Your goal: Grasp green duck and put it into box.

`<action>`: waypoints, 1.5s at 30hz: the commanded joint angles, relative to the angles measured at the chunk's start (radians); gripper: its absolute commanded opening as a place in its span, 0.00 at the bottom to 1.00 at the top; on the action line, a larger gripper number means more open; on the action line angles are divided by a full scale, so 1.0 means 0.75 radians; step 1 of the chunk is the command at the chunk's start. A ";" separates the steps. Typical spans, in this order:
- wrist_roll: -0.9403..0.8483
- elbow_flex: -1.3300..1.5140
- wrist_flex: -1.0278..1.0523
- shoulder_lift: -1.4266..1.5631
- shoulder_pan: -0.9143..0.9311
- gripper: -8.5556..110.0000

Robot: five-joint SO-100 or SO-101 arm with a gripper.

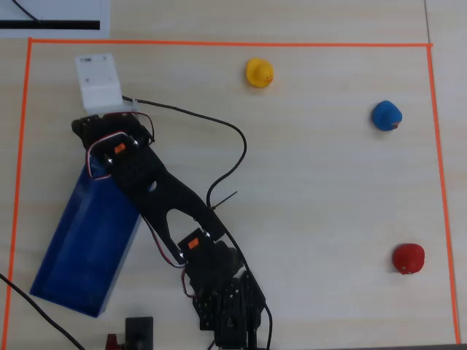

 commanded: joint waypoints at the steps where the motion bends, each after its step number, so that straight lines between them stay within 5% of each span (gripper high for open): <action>1: -0.016 -0.282 -0.043 -0.141 0.025 0.26; 11: -0.166 -0.389 -0.182 -0.284 0.131 0.26; 29: -0.511 0.104 -1.064 -0.286 0.160 0.27; 45: -0.579 -0.088 -1.152 -0.532 0.153 0.27</action>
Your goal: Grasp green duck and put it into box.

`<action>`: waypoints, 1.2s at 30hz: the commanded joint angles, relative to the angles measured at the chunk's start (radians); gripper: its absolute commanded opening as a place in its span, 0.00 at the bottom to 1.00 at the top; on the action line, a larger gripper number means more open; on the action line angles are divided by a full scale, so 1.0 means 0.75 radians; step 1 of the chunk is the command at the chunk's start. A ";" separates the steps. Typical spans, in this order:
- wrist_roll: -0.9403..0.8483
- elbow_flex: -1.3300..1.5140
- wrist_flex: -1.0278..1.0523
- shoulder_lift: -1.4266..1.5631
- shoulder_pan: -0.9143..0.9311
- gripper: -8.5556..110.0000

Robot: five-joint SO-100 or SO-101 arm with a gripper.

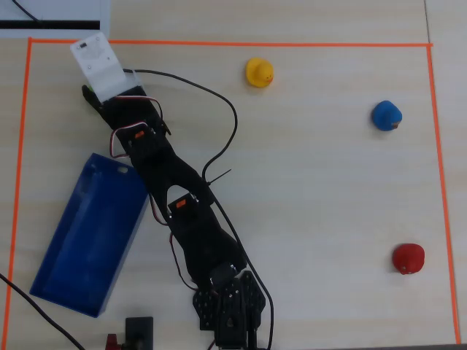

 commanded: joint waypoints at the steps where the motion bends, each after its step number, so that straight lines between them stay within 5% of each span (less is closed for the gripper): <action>1: 0.006 -0.110 -0.039 -0.002 -0.008 0.27; 13: 0.031 -0.157 -0.002 -0.108 -0.012 0.26; 17: 0.065 -0.229 0.115 -0.127 -0.012 0.07; 20: 0.151 -0.252 0.147 -0.100 -0.010 0.07; 28: 0.577 -0.740 1.072 0.182 -0.053 0.07; 36: 0.730 -0.552 1.876 0.699 -0.297 0.07</action>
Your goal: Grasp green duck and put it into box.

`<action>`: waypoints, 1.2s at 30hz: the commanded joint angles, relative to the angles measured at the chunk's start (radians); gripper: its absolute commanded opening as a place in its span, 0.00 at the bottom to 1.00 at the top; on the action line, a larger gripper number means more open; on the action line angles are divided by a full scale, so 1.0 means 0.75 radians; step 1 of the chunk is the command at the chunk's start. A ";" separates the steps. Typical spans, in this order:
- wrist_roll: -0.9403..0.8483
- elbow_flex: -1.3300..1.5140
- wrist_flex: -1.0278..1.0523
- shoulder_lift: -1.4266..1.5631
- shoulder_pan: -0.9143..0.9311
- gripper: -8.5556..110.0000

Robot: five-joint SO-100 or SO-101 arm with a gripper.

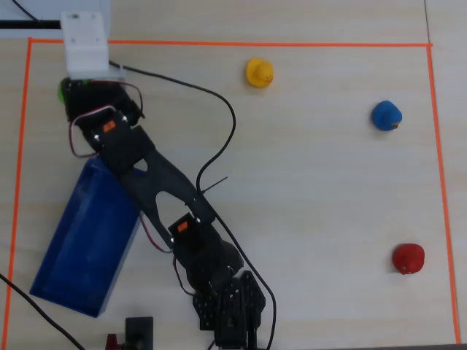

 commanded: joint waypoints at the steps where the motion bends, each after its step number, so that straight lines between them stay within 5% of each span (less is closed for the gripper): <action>1: 0.090 0.188 0.407 0.346 -0.117 0.07; 17: 0.368 1.059 0.401 0.892 -0.325 0.07; 36: 0.650 1.062 0.192 0.702 -0.595 0.07</action>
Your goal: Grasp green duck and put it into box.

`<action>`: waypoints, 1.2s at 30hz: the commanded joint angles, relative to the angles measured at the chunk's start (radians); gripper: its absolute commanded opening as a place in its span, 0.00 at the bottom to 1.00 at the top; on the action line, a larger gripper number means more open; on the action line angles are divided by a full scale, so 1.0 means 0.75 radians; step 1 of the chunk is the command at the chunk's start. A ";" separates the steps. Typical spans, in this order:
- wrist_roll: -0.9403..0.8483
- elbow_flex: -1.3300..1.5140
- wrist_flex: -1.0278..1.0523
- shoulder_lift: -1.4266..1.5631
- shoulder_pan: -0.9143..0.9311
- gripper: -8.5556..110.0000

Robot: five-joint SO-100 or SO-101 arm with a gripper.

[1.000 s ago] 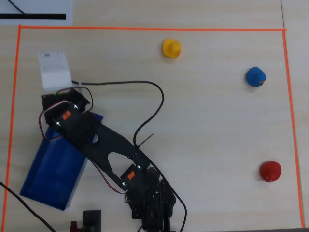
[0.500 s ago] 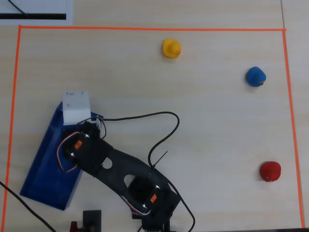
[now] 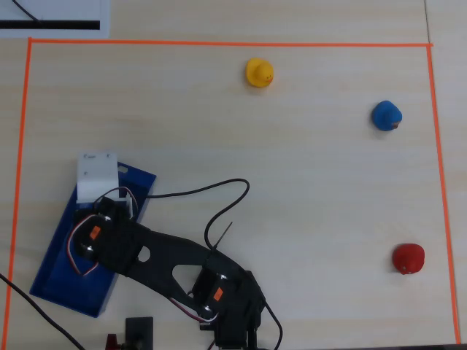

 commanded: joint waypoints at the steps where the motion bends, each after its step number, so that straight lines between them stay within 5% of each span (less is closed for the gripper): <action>1: 0.012 -0.035 -0.094 -0.027 -0.053 0.07; 5: -0.045 0.029 -0.119 -0.031 -0.086 0.21; 14: -0.106 0.061 -0.084 0.065 0.016 0.34; 17: -0.202 -0.020 -0.022 0.135 0.110 0.27; 20: -0.295 -0.057 -0.088 0.301 0.299 0.08; 27: -0.587 0.006 -0.389 0.654 0.867 0.07; 36: -1.170 0.924 -1.119 1.393 1.272 0.07</action>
